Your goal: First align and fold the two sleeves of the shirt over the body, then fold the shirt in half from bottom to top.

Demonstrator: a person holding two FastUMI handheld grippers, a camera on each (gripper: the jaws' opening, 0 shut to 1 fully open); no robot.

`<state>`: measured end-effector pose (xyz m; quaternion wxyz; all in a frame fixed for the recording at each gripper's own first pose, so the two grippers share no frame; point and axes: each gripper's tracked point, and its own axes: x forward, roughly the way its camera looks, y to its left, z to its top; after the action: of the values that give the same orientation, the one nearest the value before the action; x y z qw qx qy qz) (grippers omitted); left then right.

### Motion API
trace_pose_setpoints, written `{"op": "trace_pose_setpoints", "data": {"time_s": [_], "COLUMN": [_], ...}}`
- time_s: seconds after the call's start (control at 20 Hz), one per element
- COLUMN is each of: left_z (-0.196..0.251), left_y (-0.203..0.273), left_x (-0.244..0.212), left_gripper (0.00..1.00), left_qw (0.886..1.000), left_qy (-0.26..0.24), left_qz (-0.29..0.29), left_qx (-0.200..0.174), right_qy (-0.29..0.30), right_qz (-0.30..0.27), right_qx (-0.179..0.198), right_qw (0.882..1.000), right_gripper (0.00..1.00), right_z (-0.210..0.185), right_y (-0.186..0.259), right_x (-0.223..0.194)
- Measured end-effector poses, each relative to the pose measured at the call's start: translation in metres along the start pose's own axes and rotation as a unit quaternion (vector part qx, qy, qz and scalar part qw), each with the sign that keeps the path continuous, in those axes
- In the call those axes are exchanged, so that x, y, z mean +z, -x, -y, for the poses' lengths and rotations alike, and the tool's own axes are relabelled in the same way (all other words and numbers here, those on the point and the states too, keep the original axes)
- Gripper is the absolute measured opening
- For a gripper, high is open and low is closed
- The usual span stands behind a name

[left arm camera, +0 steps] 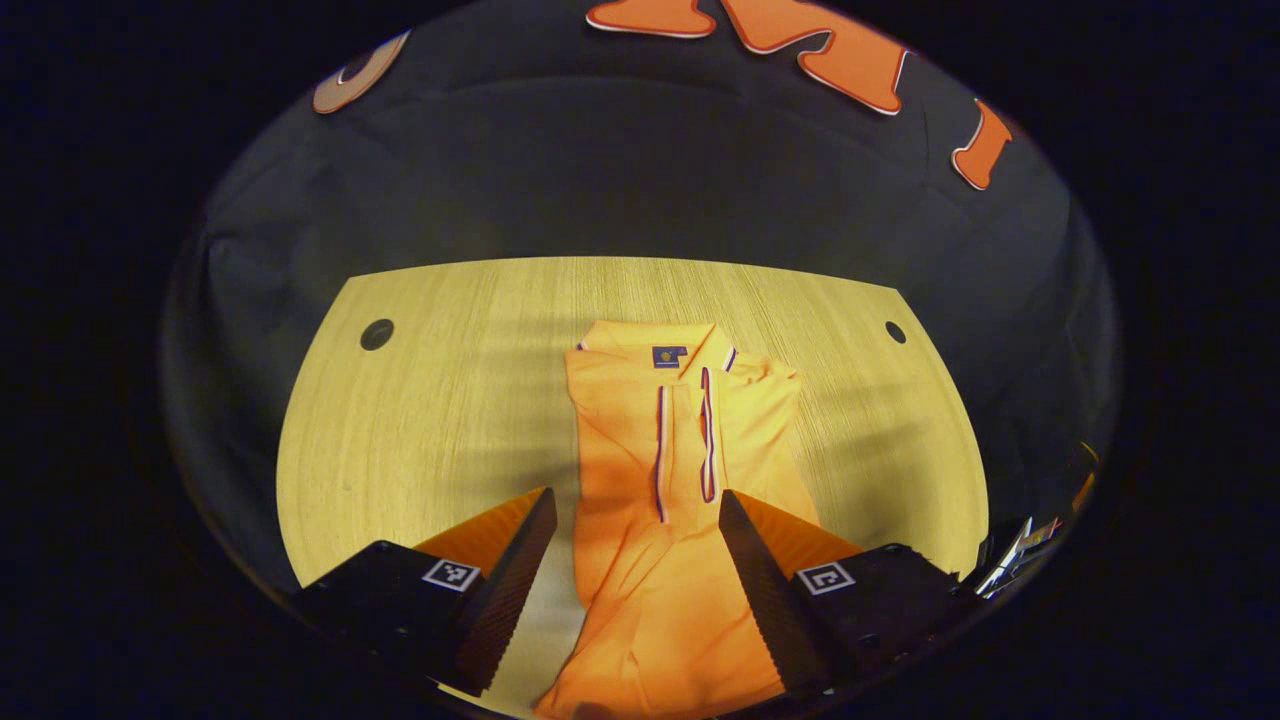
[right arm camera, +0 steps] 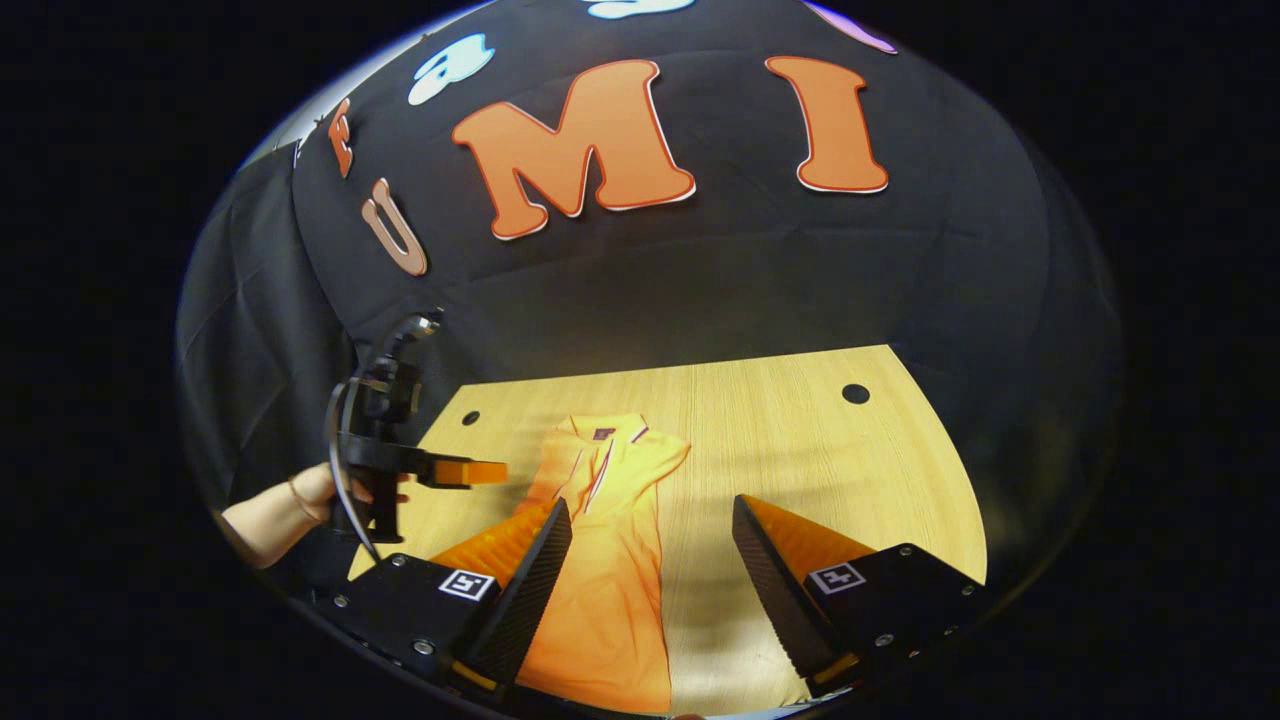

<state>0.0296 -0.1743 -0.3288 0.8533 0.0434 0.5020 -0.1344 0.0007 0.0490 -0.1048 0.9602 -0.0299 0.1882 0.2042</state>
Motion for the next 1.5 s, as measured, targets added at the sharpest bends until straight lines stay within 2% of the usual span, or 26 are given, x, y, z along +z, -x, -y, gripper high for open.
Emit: {"op": "trace_pose_setpoints", "data": {"time_s": [0.1, 0.2, 0.4, 0.65, 0.75, 0.85, 0.95, 1.5], "left_z": [-0.008, -0.012, -0.019, -0.044, -0.042, -0.039, -0.040, -0.039], "left_y": [0.022, 0.042, 0.072, 0.098, 0.096, 0.089, 0.084, 0.075], "left_x": [-0.015, -0.037, -0.096, -0.173, -0.204, -0.243, -0.272, -0.375], "left_gripper": [0.99, 0.99, 0.99, 0.99, 0.99, 0.99, 0.99, 0.99], "left_qw": [1.000, 1.000, 1.000, 0.999, 0.999, 0.998, 0.996, 0.983], "left_qy": [-0.009, -0.010, -0.019, -0.029, -0.023, 0.002, 0.008, 0.003], "left_qz": [0.014, 0.017, -0.003, -0.030, -0.036, -0.068, -0.088, -0.180], "left_qx": [0.003, 0.000, -0.010, 0.021, 0.015, 0.006, 0.014, 0.044], "right_qy": [0.014, 0.024, 0.055, 0.051, 0.052, 0.069, 0.073, 0.066], "right_qz": [-0.016, -0.043, -0.111, -0.220, -0.247, -0.269, -0.288, -0.360], "right_qx": [-0.019, -0.017, -0.031, -0.039, -0.040, -0.050, -0.053, -0.045], "right_qw": [1.000, 0.999, 0.992, 0.973, 0.967, 0.959, 0.953, 0.930], "right_gripper": [0.98, 0.98, 0.98, 0.99, 0.99, 0.99, 0.99, 0.99], "right_z": [0.002, -0.008, -0.018, -0.033, -0.038, -0.034, -0.033, -0.043], "right_y": [-0.002, -0.004, 0.008, 0.016, 0.018, 0.015, 0.016, 0.027], "right_x": [-0.014, -0.035, -0.103, -0.208, -0.236, -0.255, -0.264, -0.295]}}
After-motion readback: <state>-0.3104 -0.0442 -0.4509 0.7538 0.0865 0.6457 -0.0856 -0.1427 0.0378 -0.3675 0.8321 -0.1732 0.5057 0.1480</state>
